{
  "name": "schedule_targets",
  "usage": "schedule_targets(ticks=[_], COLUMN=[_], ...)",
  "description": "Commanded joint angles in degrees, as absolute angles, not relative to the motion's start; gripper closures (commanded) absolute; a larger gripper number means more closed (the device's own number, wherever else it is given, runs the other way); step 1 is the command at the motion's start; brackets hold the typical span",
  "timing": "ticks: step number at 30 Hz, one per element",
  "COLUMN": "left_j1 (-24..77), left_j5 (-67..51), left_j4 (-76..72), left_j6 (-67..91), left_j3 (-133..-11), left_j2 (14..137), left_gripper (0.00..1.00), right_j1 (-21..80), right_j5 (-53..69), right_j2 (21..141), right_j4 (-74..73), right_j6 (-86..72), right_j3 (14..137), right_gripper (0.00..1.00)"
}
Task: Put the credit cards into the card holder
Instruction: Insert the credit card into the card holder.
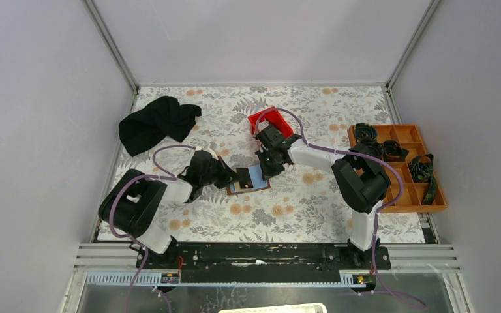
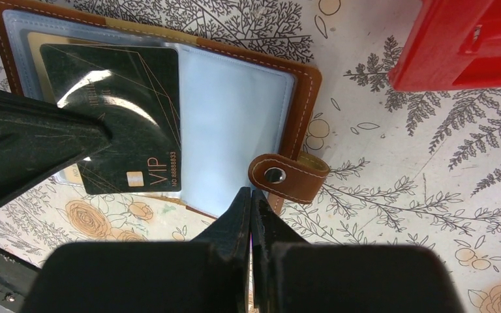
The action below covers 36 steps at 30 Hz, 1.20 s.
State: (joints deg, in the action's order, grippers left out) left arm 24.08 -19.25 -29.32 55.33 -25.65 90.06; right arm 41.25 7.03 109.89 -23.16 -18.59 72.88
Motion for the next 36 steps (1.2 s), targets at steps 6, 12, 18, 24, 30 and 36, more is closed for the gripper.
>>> schedule_targets(ticks=[6, 12, 18, 24, 30, 36], left_j1=[24.66, 25.25, 26.59, 27.42, 27.93, 28.34], left_j5=[-17.71, -17.9, -17.93, -17.89, -17.3, -16.27], left_j4=[-29.0, -30.5, -31.68, -31.82, -33.23, -32.87], left_j6=[55.02, 55.69, 56.32, 56.56, 57.77, 58.17], left_j3=[-25.39, -24.83, -24.93, -24.91, -23.83, -23.47], left_j2=[92.53, 93.62, 94.56, 95.36, 95.57, 95.89], left_gripper=[1.0, 1.0, 1.0, 1.0, 1.0, 1.0], right_j1=[41.61, 41.63, 41.63, 41.64, 41.64, 41.63], right_j5=[6.93, 7.04, 7.03, 6.63, 5.47, -0.48], right_j2=[111.39, 111.71, 111.88, 111.8, 111.88, 110.61], right_j4=[-23.73, -23.63, -23.86, -24.07, -24.68, -26.05], right_j6=[-18.01, -18.19, -18.18, -18.19, -18.03, -17.24], right_j3=[73.3, 73.33, 73.44, 73.31, 73.3, 73.63], right_gripper=[1.0, 1.0, 1.0, 1.0, 1.0, 1.0])
